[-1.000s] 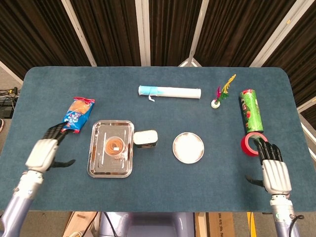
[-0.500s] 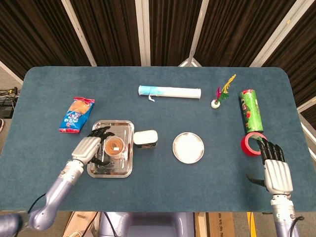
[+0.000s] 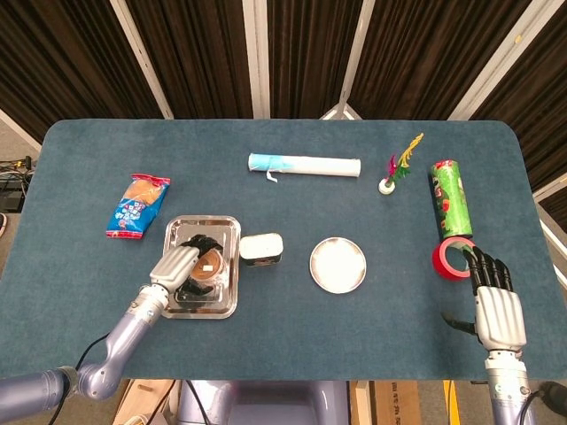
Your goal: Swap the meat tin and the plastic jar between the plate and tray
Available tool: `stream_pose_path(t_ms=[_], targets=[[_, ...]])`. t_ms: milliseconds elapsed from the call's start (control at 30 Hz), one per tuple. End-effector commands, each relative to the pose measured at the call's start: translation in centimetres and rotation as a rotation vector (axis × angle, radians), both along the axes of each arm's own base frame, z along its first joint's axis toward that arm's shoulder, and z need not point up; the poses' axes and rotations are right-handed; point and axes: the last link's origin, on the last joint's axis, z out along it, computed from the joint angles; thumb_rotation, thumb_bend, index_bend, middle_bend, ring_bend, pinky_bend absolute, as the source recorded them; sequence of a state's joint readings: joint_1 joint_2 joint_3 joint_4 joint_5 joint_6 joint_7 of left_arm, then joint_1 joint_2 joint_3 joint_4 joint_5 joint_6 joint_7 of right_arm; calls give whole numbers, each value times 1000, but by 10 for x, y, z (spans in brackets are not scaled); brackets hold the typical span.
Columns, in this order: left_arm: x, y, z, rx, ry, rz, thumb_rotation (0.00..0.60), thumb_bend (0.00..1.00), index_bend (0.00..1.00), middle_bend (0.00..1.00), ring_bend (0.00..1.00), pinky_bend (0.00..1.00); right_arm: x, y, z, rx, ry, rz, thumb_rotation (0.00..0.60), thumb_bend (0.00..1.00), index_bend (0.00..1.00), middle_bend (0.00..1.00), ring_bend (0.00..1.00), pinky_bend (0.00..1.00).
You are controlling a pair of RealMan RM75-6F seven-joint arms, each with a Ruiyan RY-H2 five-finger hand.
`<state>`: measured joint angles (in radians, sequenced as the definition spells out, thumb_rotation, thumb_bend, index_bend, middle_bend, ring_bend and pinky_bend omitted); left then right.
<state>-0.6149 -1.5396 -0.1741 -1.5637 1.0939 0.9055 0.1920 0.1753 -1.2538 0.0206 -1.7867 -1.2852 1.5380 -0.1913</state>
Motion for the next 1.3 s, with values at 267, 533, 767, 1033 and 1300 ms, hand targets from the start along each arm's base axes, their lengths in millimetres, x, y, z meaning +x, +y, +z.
stream_pose_path(t_ms=[267, 533, 767, 1033, 1300], targets=[[4, 3, 11, 42, -6, 3, 600, 598, 375, 391, 275, 361, 1, 0, -2, -4, -19, -1, 600, 0, 0, 0, 0, 0], [49, -20, 48, 50, -136, -135, 600, 562, 365, 343, 256, 323, 1, 0, 3, -30, -41, -1, 600, 0, 0, 0, 0, 0], [94, -46, 32, -76, -112, -246, 600, 528, 364, 278, 211, 303, -1, 0, 5, -31, -52, -9, 600, 0, 0, 0, 0, 0], [119, -42, -24, -108, -43, -240, 600, 415, 357, 250, 192, 297, -6, -2, 9, -34, -68, -18, 600, 0, 0, 0, 0, 0], [119, -39, -55, -120, -6, -211, 600, 237, 318, 141, 65, 231, -10, -4, 11, -37, -84, -34, 600, 0, 0, 0, 1, 0]])
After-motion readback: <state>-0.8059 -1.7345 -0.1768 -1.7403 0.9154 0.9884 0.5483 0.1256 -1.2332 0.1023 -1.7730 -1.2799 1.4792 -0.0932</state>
